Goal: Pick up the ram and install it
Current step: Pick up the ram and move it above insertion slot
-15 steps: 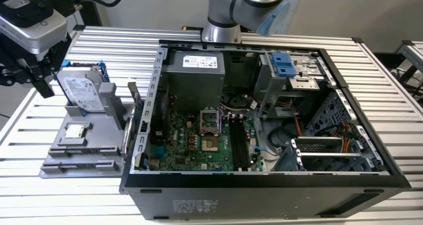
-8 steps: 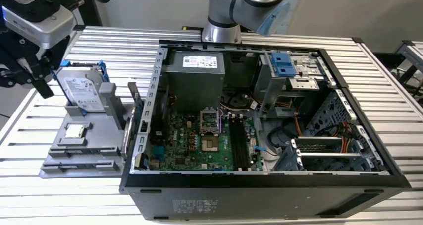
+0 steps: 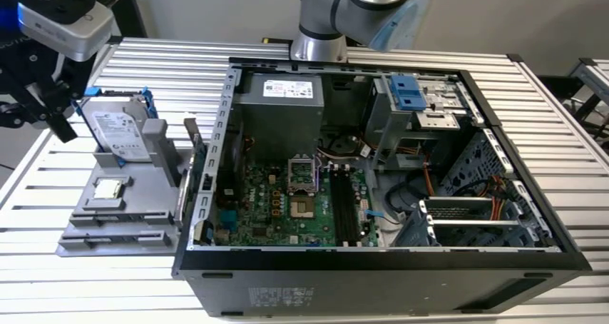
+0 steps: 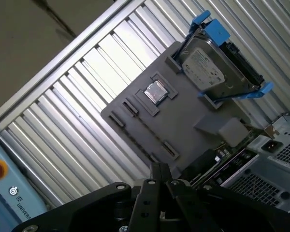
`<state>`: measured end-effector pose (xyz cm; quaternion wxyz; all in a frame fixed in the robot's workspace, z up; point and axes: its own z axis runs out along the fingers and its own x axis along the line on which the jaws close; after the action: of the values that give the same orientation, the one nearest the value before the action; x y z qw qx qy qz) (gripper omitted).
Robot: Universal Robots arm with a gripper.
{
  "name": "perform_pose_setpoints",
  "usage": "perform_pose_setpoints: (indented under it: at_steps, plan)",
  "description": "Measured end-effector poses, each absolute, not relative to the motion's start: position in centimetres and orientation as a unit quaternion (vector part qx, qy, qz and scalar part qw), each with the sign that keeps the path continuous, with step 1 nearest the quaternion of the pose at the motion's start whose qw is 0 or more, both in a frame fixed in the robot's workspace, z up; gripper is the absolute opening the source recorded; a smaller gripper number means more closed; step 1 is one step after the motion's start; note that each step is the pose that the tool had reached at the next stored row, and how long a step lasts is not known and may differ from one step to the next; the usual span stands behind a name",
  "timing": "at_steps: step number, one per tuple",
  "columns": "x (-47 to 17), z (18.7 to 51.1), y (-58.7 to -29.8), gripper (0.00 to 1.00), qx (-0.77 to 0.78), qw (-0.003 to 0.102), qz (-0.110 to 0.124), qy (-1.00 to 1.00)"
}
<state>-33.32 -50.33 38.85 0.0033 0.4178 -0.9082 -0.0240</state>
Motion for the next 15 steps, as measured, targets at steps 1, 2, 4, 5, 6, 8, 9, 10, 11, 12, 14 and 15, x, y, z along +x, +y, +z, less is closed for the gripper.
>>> perform_pose_setpoints:
  at_steps: [1,2,4,5,6,8,9,10,11,12,14,15]
  plan:
    - [-33.32,38.85,-50.33,0.00,0.426,0.004,-0.024,-0.905]
    - [-33.33,38.85,-50.33,0.00,0.434,0.004,-0.024,-0.901]
    - [-33.33,38.85,-50.33,0.00,0.450,0.005,-0.023,-0.893]
    - [-33.32,38.85,-50.33,0.00,0.458,0.005,-0.023,-0.889]
    - [-33.32,38.85,-50.33,0.00,0.467,0.005,-0.023,-0.884]
    - [-33.32,38.85,-50.33,0.00,0.483,0.006,-0.023,-0.875]
    - [-33.32,38.85,-50.33,0.00,0.490,0.006,-0.023,-0.871]
    - [-33.32,38.85,-50.33,0.00,0.498,0.006,-0.022,-0.867]
    - [-33.33,38.85,-50.33,0.00,0.506,0.006,-0.022,-0.862]
    - [-33.33,38.85,-50.33,0.00,0.513,0.007,-0.022,-0.858]
    - [-33.32,38.85,-50.33,0.00,0.530,0.007,-0.022,-0.848]
    - [-33.32,38.85,-50.33,0.00,0.537,0.007,-0.022,-0.843]
